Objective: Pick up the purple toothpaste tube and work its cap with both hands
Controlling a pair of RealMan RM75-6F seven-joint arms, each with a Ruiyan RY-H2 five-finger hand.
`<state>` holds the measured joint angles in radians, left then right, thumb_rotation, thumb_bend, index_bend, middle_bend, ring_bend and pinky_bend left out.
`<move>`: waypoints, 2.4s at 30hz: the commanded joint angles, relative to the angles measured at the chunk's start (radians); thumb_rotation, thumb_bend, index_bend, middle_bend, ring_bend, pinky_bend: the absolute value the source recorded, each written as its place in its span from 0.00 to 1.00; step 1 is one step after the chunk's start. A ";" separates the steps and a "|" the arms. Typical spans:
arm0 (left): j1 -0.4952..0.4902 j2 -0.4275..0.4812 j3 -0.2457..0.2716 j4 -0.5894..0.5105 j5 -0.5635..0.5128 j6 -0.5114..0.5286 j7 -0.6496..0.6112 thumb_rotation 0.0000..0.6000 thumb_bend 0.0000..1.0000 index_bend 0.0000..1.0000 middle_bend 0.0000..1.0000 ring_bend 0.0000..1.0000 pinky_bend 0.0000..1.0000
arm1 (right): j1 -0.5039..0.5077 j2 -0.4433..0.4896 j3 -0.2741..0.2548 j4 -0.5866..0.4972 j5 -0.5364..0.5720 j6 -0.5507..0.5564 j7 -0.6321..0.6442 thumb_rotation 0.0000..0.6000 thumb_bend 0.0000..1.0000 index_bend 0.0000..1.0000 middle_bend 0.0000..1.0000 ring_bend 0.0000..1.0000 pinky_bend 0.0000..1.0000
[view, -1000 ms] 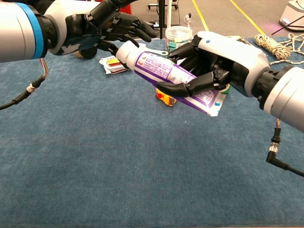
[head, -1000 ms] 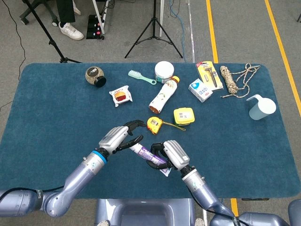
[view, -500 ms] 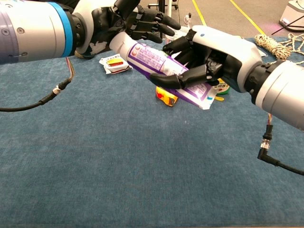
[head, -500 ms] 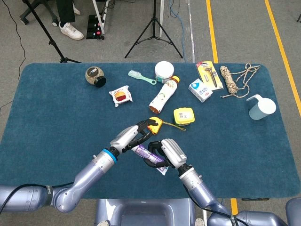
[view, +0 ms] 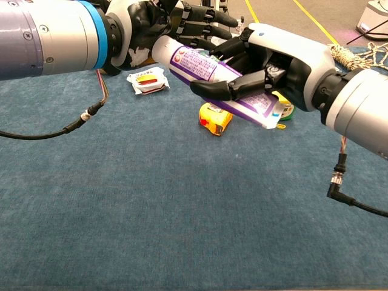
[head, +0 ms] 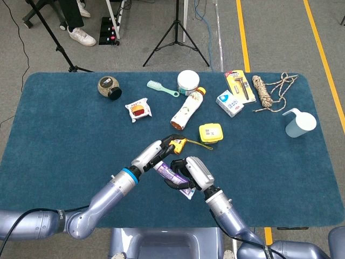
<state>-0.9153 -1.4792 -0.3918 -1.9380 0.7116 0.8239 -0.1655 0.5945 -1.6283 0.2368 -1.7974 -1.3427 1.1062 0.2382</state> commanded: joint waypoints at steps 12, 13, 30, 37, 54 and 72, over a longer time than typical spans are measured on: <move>0.020 0.026 -0.020 0.017 0.019 -0.068 -0.101 0.00 0.10 0.09 0.10 0.03 0.24 | -0.004 -0.002 0.014 0.020 -0.006 0.013 0.081 1.00 0.39 0.87 0.94 1.00 1.00; 0.023 0.029 -0.022 0.018 0.021 -0.070 -0.108 0.00 0.10 0.09 0.10 0.03 0.24 | -0.003 -0.003 0.014 0.022 -0.008 0.012 0.087 1.00 0.39 0.87 0.94 1.00 1.00; 0.045 0.052 -0.045 0.022 0.043 -0.130 -0.222 0.00 0.10 0.08 0.10 0.03 0.24 | -0.003 -0.003 0.024 0.036 -0.014 0.007 0.196 1.00 0.39 0.87 0.95 1.00 1.00; 0.039 0.055 -0.045 0.024 0.050 -0.152 -0.242 0.00 0.10 0.08 0.10 0.03 0.24 | -0.002 0.001 0.029 0.036 -0.017 0.009 0.212 1.00 0.39 0.87 0.95 1.00 1.00; 0.067 0.120 -0.068 0.012 0.090 -0.172 -0.297 0.00 0.10 0.07 0.10 0.03 0.24 | 0.001 0.006 0.023 0.052 -0.003 -0.001 0.214 1.00 0.39 0.87 0.95 1.00 1.00; 0.154 0.347 -0.031 -0.047 0.200 -0.124 -0.222 0.00 0.10 0.07 0.10 0.03 0.24 | -0.006 0.030 -0.026 0.107 0.013 -0.044 0.163 1.00 0.39 0.87 0.95 1.00 1.00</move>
<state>-0.7728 -1.1443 -0.4339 -1.9768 0.8987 0.6894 -0.3974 0.5874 -1.6021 0.2165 -1.6976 -1.3314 1.0682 0.4123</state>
